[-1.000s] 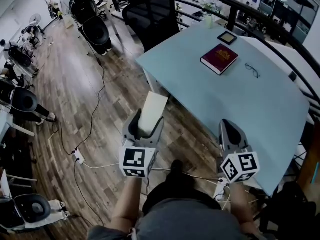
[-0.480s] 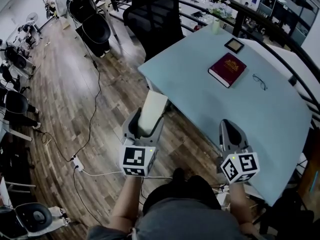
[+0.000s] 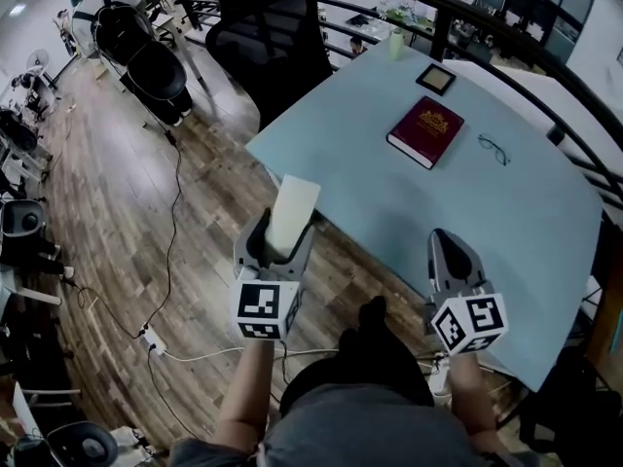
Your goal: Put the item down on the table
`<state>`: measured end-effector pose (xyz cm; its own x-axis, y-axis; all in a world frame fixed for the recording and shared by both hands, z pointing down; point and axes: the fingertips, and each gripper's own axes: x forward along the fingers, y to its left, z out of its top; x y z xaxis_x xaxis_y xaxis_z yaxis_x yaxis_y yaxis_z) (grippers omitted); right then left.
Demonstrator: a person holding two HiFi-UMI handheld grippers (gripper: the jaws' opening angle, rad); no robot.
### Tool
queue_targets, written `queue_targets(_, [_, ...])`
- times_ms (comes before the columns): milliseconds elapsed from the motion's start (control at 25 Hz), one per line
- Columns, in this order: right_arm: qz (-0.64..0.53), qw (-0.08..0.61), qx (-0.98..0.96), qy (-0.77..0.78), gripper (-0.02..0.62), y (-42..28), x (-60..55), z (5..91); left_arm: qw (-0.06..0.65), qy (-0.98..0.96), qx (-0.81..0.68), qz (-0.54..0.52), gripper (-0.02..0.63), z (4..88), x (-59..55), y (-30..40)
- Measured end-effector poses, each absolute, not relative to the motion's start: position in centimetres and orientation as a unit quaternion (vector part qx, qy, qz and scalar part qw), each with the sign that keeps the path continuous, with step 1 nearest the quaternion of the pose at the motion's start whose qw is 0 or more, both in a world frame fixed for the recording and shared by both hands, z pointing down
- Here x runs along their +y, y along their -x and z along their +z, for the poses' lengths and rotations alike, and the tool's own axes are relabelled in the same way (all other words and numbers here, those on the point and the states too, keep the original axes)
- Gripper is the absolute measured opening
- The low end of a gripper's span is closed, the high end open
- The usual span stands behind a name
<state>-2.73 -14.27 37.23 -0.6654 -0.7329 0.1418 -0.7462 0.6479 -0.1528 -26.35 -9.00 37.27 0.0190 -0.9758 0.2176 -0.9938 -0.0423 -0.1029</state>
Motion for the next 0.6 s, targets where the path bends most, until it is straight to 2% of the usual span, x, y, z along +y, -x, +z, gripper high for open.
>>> queue_targets(600, [0.118,0.041,-0.876,-0.466,0.003,-1.9,-21.3,38.7,0.052,-0.76,-0.633,0.139,0.311,40.8,-20.3,21.3])
